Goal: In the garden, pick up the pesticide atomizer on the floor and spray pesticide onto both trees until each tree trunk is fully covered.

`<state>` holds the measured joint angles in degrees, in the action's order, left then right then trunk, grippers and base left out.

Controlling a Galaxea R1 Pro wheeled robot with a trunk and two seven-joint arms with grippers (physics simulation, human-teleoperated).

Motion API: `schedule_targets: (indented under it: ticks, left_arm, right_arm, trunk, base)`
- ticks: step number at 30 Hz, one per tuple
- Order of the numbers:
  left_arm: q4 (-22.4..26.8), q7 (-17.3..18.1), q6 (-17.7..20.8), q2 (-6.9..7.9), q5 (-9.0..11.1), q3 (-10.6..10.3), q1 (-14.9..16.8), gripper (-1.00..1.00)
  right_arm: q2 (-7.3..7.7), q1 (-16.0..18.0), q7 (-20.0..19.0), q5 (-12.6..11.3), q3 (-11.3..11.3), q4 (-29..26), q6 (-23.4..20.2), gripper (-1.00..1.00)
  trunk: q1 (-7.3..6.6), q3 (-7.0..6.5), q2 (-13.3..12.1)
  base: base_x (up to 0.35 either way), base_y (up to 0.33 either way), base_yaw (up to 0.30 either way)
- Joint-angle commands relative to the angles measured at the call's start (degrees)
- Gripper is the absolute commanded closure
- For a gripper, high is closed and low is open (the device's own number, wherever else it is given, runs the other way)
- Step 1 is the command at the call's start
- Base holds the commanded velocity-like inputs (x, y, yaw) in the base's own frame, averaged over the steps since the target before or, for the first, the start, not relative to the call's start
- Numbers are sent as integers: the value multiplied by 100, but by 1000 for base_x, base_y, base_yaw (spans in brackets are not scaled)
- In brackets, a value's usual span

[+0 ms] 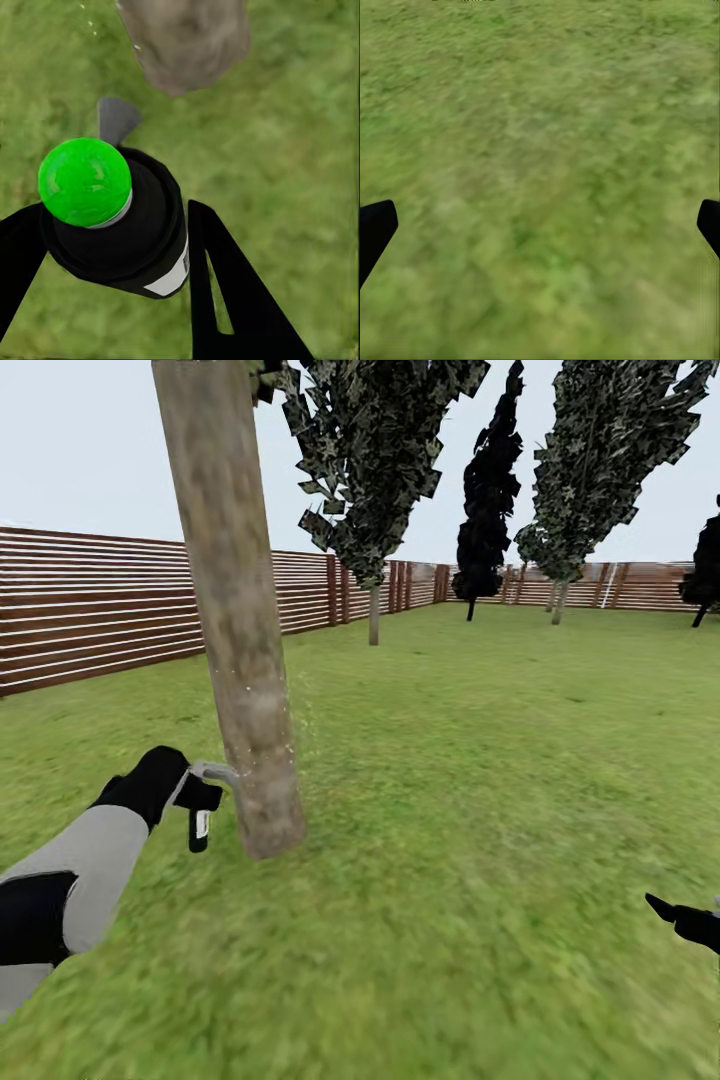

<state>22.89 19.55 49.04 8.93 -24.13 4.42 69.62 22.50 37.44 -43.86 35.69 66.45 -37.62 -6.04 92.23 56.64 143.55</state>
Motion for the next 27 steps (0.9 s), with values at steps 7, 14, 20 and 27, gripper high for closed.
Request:
schedule_targets:
  ticks: [7, 14, 20, 27]
  left_arm:
    - [891, -590, 559, -399, 31, 523, 49, 100]
    - [1221, -601, 768, -611, 7, 524, 730, 100]
    - [1204, -610, 780, -612, 5, 525, 1172, 100]
    - [543, -597, 751, -578, 5, 542, 1178, 100]
  right_arm:
    - [0, 0, 0, 0, 0, 0, 0, -100]
    - [0, 0, 0, 0, 0, 0, 0, -100]
    - [0, 0, 0, 0, 0, 0, 0, -100]
    - [1, 0, 0, -2, 1, 0, 0, -100]
  trunk:
    - [1, 0, -1]
    - [1, 0, -1]
    - [1, 0, -1]
    - [1, 0, -1]
  base:
    - [0, -14, 3]
    - [0, 0, 0]
    - [0, 0, 0]
    - [0, 0, 0]
